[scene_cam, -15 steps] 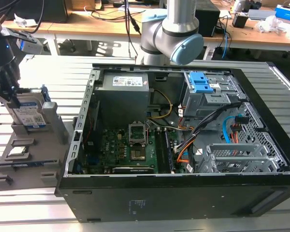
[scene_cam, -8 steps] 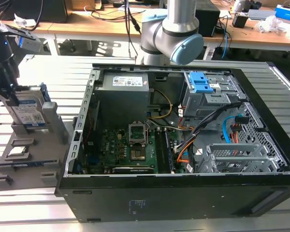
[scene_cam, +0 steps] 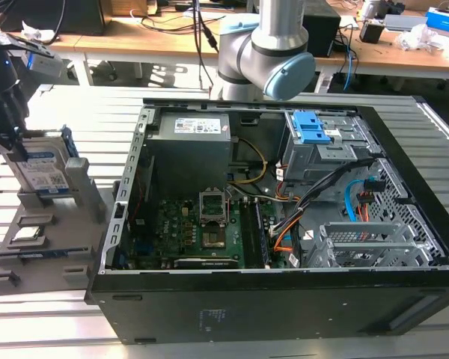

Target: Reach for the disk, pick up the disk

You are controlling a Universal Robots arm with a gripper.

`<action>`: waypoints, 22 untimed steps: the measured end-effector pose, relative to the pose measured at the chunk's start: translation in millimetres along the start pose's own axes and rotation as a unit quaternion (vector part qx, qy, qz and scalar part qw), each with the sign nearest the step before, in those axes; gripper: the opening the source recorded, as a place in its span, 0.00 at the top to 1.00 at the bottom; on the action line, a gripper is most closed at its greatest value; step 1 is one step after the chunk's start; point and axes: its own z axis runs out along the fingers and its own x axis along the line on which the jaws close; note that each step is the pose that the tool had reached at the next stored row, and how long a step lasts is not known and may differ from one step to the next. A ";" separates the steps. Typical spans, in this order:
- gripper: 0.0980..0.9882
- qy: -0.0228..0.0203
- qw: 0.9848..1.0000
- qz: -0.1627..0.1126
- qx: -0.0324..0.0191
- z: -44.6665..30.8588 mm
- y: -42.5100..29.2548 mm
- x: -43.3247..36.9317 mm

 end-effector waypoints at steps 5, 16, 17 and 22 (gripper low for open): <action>0.70 0.000 1.000 0.000 0.000 -4.7 0.2 -0.1; 0.70 0.000 1.000 0.000 0.000 -16.1 0.6 -0.9; 0.70 0.000 1.000 0.000 0.000 -17.5 0.6 -1.1; 0.70 0.000 1.000 0.000 0.000 -23.0 0.8 -1.7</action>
